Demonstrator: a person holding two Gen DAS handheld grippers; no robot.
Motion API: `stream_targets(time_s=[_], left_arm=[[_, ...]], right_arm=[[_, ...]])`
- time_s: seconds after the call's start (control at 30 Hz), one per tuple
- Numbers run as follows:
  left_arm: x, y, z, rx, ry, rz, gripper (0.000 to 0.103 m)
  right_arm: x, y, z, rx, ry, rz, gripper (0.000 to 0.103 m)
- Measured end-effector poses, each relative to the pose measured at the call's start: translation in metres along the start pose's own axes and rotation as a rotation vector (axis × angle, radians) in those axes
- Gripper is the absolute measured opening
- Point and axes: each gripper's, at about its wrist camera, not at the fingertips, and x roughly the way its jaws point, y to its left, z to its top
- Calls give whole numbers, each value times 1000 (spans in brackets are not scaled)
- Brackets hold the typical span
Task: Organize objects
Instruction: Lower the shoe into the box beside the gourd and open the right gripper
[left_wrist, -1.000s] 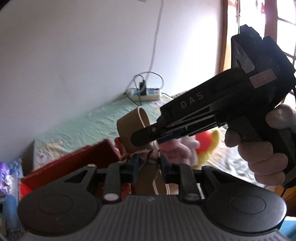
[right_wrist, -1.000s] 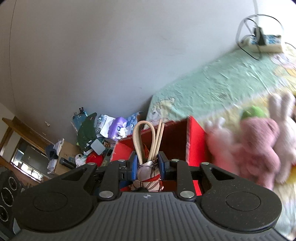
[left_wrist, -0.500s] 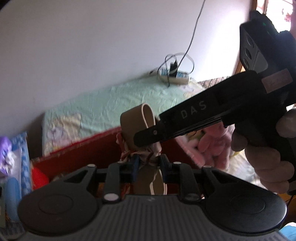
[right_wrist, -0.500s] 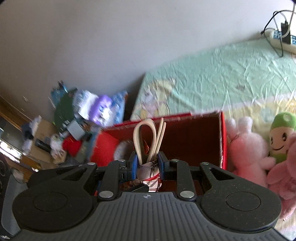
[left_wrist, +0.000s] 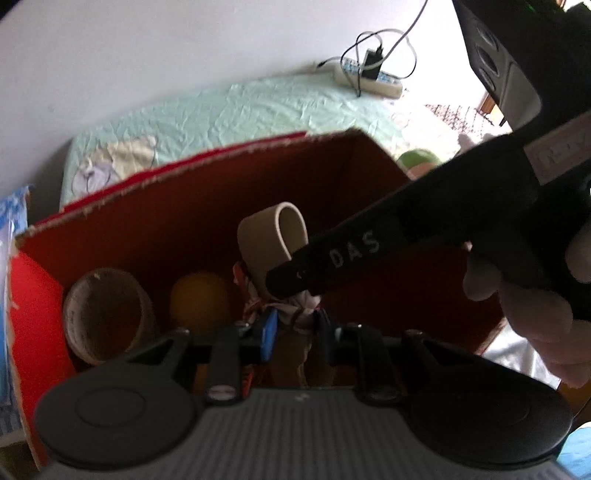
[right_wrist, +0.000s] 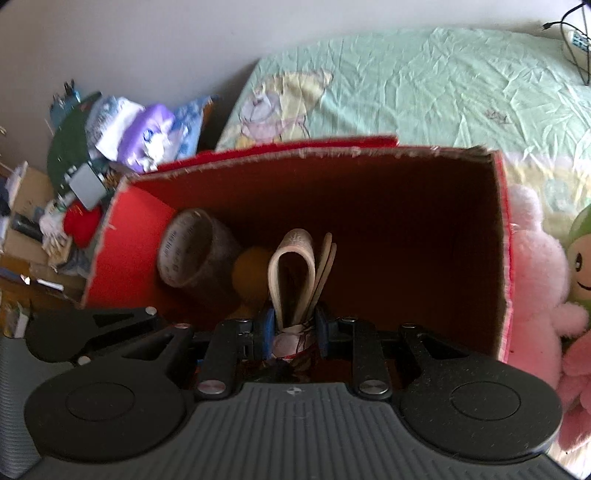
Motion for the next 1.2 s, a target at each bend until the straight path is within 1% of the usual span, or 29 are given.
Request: stream_targets(time_s=[0.07, 0.13, 0.23, 0.3, 0.33, 0.43, 0.5, 0.67, 0.73, 0.8, 0.9, 0.93, 0.97, 1.07, 1.2], left_arm=[[2, 0, 0, -6, 18, 8, 21], [7, 3, 0, -14, 35, 17, 22], [15, 6, 0, -22, 69, 44, 22], [20, 11, 0, -35, 88, 40, 22], [19, 13, 1, -45, 89, 32, 24], [19, 13, 2, -38, 93, 75, 24], [18, 17, 3, -50, 95, 79, 25], [19, 23, 2, -63, 106, 126, 24], [18, 25, 2, -69, 104, 142, 25], [18, 26, 2, -65, 105, 173, 25], [19, 29, 2, -82, 109, 167, 25], [19, 28, 2, -79, 109, 178, 26], [19, 27, 2, -75, 110, 185, 27], [20, 24, 2, -61, 112, 199, 35], [21, 23, 2, -48, 121, 219, 37]], right_arm=[[9, -1, 1, 0, 26, -21, 25], [14, -2, 3, 3, 29, -42, 25], [21, -8, 10, 31, 52, -38, 25], [26, -8, 13, 21, 68, -44, 25], [28, -8, 14, 19, 74, -45, 25], [37, -11, 20, 40, 96, -44, 25], [45, -13, 24, 61, 107, -40, 25], [60, -12, 24, 72, 143, -14, 25], [62, -10, 22, 74, 157, 6, 25], [61, -7, 20, 69, 158, 1, 26], [61, -8, 18, 82, 176, 15, 26], [61, -9, 18, 87, 181, 22, 27], [62, -10, 17, 95, 187, 29, 27], [62, -13, 17, 120, 175, 30, 29], [58, -15, 17, 135, 164, 39, 31]])
